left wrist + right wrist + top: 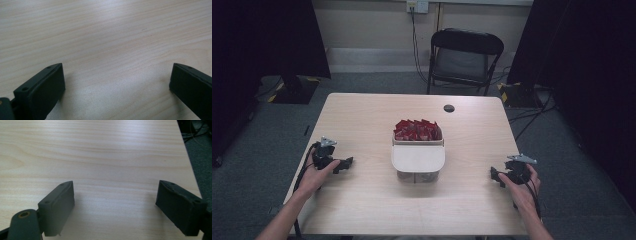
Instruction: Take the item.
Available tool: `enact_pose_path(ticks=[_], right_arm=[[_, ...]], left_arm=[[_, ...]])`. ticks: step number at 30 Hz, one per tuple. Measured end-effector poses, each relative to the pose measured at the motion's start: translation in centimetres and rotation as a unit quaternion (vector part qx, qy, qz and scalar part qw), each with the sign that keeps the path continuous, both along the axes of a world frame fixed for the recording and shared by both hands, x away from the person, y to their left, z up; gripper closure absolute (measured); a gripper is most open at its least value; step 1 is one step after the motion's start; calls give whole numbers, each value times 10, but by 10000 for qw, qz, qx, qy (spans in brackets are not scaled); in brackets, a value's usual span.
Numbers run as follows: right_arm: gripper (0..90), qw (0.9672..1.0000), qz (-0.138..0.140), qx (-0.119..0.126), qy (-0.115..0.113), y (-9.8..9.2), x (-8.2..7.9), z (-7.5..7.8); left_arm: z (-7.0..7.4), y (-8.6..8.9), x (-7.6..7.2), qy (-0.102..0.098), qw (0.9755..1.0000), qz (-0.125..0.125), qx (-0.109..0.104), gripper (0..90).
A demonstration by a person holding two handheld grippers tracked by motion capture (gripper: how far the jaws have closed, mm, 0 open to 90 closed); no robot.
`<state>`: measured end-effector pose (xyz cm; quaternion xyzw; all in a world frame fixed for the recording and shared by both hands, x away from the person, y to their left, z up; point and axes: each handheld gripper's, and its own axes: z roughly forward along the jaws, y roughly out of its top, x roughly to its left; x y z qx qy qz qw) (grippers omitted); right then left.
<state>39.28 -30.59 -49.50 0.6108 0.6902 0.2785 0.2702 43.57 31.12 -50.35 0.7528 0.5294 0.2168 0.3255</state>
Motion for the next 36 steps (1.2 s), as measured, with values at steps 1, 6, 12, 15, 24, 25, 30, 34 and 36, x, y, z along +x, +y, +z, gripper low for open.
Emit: enact_pose_path(ticks=[1, 6, 12, 15, 24, 25, 30, 34, 36], right_arm=[[150, 10000, 13, 18, 13, 0, 0, 0], [162, 10000, 52, -23, -32, 4, 0, 1], [148, 9998, 128, 170, -36, 6, 0, 5], [143, 9995, 176, 254, -32, 6, 0, 7], [143, 9990, 138, 362, -203, 4, 0, 15], [143, 9990, 153, 370, -199, 4, -1, 17], [143, 9983, 219, 440, -321, 8, -1, 23], [143, 9975, 324, 485, -386, 12, -1, 27], [143, 9970, 357, 533, -426, 15, -1, 30]], left_arm=[[0, 0, 0, -2, 10000, 2, -2, 0], [0, 0, 0, 0, 10000, 0, -1, 0], [0, 0, 0, 7, 10000, -18, 17, 0], [0, 0, 0, 6, 10000, -19, 14, 0], [0, 0, 0, 7, 10000, -20, 16, 0], [0, 0, 0, 6, 10000, -19, 15, 0], [0, 0, 0, 7, 10000, -21, 14, 0], [0, 0, 0, 6, 10000, -20, 16, 0], [0, 0, 0, 6, 10000, -18, 13, 0]])
